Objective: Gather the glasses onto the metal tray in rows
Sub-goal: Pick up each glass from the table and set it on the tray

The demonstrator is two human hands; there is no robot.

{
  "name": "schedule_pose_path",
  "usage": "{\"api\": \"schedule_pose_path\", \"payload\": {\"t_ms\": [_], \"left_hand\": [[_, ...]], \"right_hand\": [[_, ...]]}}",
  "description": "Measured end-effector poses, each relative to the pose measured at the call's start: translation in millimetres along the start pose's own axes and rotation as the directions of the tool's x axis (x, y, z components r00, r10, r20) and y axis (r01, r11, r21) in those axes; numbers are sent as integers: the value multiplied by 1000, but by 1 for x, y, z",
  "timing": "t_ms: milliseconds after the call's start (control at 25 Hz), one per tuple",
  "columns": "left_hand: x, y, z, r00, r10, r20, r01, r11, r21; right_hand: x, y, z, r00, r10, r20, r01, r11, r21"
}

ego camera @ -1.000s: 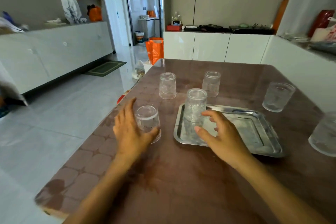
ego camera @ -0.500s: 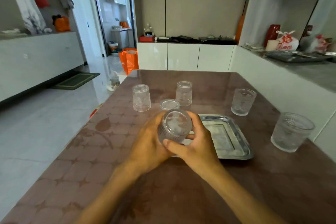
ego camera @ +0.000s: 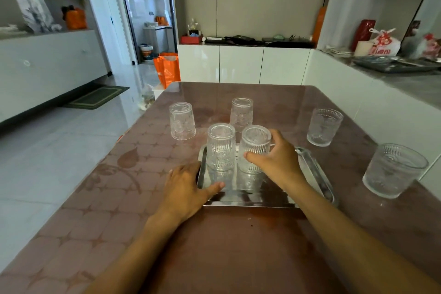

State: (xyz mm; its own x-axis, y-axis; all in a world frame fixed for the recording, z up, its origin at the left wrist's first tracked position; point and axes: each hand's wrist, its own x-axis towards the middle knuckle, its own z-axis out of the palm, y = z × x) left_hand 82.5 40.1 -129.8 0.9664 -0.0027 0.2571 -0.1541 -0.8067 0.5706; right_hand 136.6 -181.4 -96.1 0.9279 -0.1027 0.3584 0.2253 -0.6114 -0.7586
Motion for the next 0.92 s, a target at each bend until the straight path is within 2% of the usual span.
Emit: {"api": "schedule_pose_path", "payload": {"t_ms": [400,520,560,640,720,760,840,920], "left_hand": [[-5,5,-7,999,-15,39,20,991,-131],[-7,5,-5,996,-19,85,40,966,-256],[-7,2,-6,997,-18,79,37,966,-255],[-6,3,-7,999,12,45,-3,983,-186],[-7,4,-7,999,12,41,-4,984,-178],[-10,8,-8,999,7,42,0,984,-177],[-10,12,-7,999,-2,41,9,987,-162],[-10,15,-8,999,-3,51,11,988,-157]], "right_hand": [[4,14,14,999,31,34,-34,996,77],[-14,18,1,997,60,51,-66,990,125],[-23,18,-6,998,58,9,-59,989,136],[-42,27,-35,984,-32,-178,43,997,62],[-56,40,-72,915,-174,-364,154,985,-83],[-60,47,-92,867,-203,-456,151,977,-147],[-56,62,-128,784,-118,-610,12,985,-175],[-48,81,-151,734,119,-669,-198,979,-44]]}}
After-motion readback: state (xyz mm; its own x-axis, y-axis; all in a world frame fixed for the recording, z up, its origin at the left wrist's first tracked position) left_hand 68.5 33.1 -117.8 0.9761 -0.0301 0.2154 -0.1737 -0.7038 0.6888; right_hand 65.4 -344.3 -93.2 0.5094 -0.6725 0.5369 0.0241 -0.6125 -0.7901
